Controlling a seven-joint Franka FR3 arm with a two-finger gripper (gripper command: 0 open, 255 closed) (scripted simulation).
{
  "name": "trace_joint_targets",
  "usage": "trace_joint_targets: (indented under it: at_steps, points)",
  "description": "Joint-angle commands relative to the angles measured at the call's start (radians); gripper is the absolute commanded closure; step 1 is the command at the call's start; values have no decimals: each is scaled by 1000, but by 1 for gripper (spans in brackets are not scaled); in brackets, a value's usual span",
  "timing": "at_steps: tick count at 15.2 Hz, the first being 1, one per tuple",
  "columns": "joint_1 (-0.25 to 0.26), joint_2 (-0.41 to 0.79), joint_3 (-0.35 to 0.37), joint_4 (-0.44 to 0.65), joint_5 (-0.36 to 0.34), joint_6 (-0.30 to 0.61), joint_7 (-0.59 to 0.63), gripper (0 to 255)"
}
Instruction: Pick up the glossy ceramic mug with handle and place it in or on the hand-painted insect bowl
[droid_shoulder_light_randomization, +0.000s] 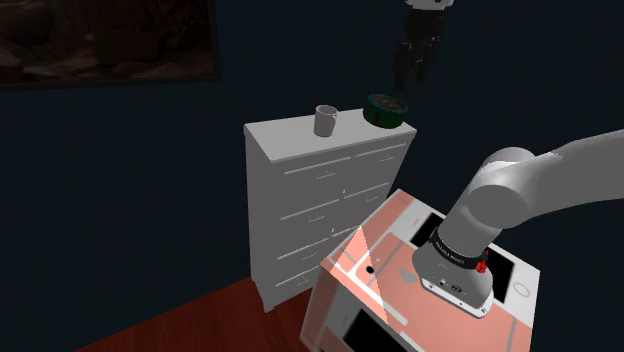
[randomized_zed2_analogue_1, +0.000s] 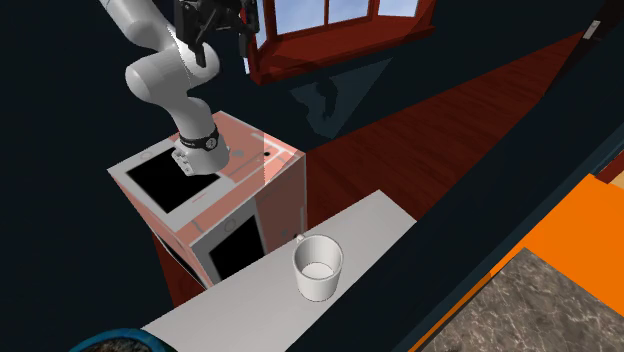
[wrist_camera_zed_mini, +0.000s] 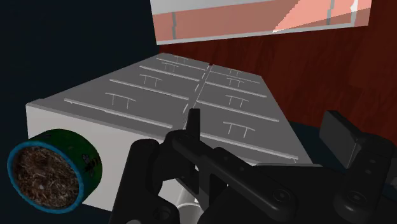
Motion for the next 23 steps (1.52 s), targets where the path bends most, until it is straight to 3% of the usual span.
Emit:
trace_joint_targets:
  at_steps: [1, 12, 23]
  points:
    - [0, 0, 0, 0, 0, 0, 0, 0]
    - [-7, 343, -63, 50, -10, 313, -30, 0]
    - [-17, 744, -106, 264, 34, 518, -83, 0]
